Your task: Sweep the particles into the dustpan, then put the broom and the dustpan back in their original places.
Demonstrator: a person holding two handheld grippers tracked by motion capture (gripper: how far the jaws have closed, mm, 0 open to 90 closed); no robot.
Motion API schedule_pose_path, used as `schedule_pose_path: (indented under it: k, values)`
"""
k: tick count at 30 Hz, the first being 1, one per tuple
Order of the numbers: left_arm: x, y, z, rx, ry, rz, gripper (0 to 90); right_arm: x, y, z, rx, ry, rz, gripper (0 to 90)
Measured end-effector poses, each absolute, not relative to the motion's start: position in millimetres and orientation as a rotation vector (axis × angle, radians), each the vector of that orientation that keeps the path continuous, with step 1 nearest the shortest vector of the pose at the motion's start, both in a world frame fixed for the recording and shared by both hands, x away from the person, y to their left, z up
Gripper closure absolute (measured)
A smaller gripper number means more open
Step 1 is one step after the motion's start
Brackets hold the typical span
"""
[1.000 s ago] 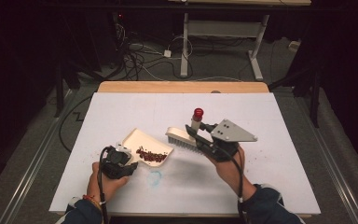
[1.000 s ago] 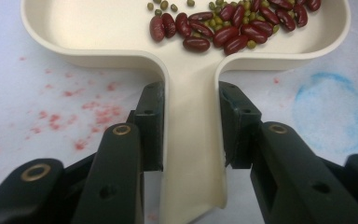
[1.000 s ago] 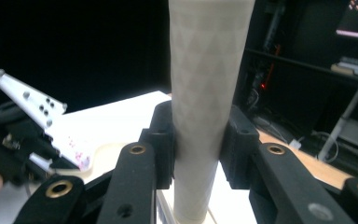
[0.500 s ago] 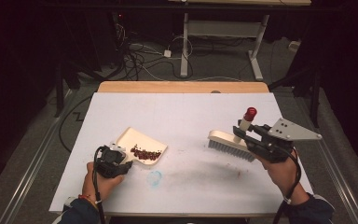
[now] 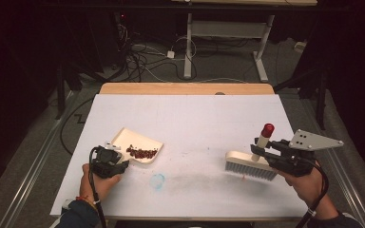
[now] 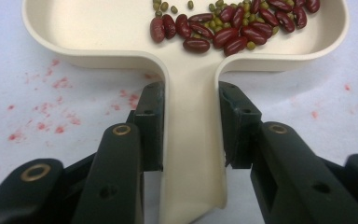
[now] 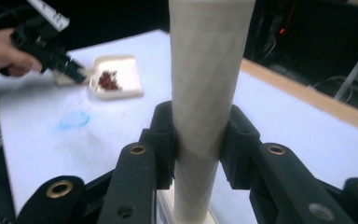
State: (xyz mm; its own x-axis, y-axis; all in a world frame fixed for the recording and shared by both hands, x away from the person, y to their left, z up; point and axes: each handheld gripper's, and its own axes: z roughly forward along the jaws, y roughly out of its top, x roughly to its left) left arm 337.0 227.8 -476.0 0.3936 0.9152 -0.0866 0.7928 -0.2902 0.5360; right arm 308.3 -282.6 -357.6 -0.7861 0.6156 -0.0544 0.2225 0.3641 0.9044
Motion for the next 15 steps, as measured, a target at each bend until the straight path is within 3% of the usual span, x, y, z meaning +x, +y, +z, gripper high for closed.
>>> schedule_pose_path:
  k: [11,13,15]
  values:
    - [354.5,222.2,-480.8,2.094,1.546,0.340,63.5,320.0,-276.2,-369.5,0.753,2.397,1.356,69.6]
    - [353.7,219.8,-481.7,2.076,1.538,0.318,55.6,330.0,-275.6,-369.5,0.777,2.394,1.340,69.0]
    - [350.5,216.5,-481.6,2.062,1.520,0.292,53.6,340.4,-273.2,-371.3,0.797,2.368,1.304,67.2]
